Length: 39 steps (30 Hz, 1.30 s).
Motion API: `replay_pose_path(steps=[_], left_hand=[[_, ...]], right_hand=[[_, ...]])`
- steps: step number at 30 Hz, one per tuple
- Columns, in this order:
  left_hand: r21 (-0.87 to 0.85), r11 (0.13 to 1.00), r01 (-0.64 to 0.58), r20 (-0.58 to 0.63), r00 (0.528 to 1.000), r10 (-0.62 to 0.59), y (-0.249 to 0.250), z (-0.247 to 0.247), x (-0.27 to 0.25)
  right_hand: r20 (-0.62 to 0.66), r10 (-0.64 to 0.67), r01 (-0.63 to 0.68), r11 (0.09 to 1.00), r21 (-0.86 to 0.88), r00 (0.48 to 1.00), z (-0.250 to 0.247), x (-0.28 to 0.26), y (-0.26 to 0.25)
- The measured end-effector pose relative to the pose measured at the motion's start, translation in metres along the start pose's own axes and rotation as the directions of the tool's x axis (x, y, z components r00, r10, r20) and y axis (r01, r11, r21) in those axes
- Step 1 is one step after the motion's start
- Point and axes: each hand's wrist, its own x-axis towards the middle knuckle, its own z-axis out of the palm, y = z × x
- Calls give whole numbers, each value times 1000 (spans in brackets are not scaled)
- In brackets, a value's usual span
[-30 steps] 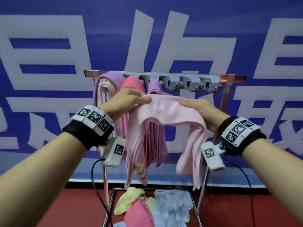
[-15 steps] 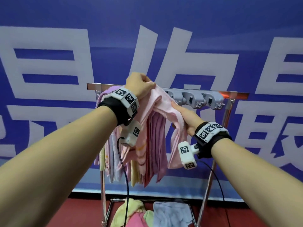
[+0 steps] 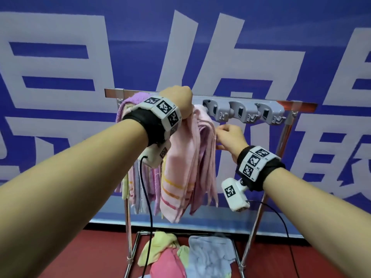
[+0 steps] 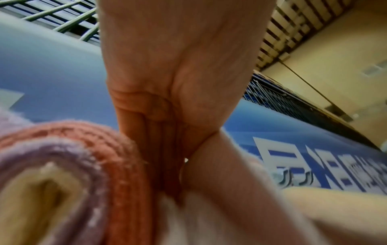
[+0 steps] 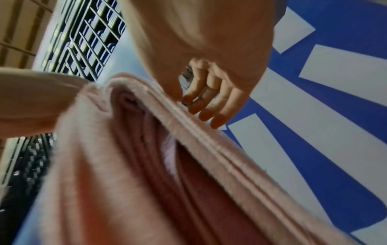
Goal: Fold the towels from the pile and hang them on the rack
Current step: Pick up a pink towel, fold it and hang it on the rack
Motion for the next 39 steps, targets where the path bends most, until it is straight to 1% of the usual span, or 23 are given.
replay_pose_path(steps=[2, 4, 5, 6, 7, 8, 9, 11, 12, 13, 14, 16, 17, 19, 21, 23, 26, 28, 30, 32, 33, 36, 39], left_hand=[[-91, 995, 35, 56, 998, -30, 1, 1, -3], [-279, 956, 91, 153, 987, -49, 1, 8, -8], [-432, 891, 144, 207, 977, -58, 1, 14, -13], [-590, 776, 223, 275, 959, -66, 2, 22, -18], [-716, 631, 298, 334, 940, -65, 3, 29, -24], [-783, 525, 334, 358, 932, -59, 3, 36, -27], [-825, 451, 342, 356, 933, -56, 2, 41, -31], [-859, 361, 362, 368, 928, -53, 3, 44, -41], [-856, 363, 368, 376, 925, -53, 3, 43, -45], [-835, 424, 350, 366, 929, -47, 2, 43, -48], [-773, 549, 318, 352, 935, -47, 0, 42, -52], [-561, 800, 215, 282, 958, -60, -6, 44, -58], [-448, 877, 174, 251, 966, -64, -12, 47, -58], [-265, 953, 149, 243, 966, -84, -17, 49, -59], [-179, 974, 137, 225, 970, -95, -16, 48, -60], [-140, 982, 128, 242, 966, -92, -11, 44, -60], [-210, 976, 59, 192, 981, -18, 0, 44, -61], [-349, 936, 43, 71, 997, -19, 2, 49, -61], [-435, 900, 32, -39, 998, -55, 0, 55, -63], [-451, 893, -3, -111, 992, -53, -6, 64, -66], [-439, 898, -26, -144, 989, -42, -8, 68, -68], [-382, 921, -75, -227, 974, -15, -12, 79, -72], [-368, 926, -83, -315, 948, -41, -12, 82, -71]], right_hand=[[44, -53, 49, 995, 86, 998, 4, -15, -4], [97, -126, 121, 991, 57, 987, 7, -28, -5], [117, -179, 181, 984, -6, 977, 11, -31, -1], [141, -220, 233, 969, -85, 965, 15, -37, 1], [146, -253, 276, 945, -175, 956, 19, -39, 6], [137, -269, 297, 918, -262, 953, 24, -40, 9], [121, -286, 310, 897, -315, 951, 29, -40, 9], [77, -293, 300, 874, -382, 953, 34, -40, 5], [47, -293, 285, 863, -418, 955, 35, -40, 1], [23, -309, 286, 847, -448, 951, 34, -38, 0], [4, -328, 291, 832, -473, 945, 31, -39, -3], [-34, -371, 301, 802, -515, 928, 26, -37, -3], [-44, -398, 312, 778, -546, 916, 22, -36, -2], [-71, -440, 304, 720, -624, 895, 16, -34, -2], [-99, -472, 284, 672, -684, 876, 15, -35, -4], [-112, -474, 258, 646, -719, 873, 17, -37, -5], [-92, -427, 242, 663, -708, 900, 25, -45, -3], [-27, -374, 283, 746, -603, 927, 29, -49, 4], [43, -362, 350, 852, -390, 931, 29, -53, 13], [70, -382, 388, 900, -198, 922, 24, -56, 21], [68, -393, 399, 902, -165, 917, 20, -56, 23], [27, -424, 418, 878, -232, 905, 9, -51, 22], [53, -450, 442, 837, -321, 891, 3, -43, 16]])
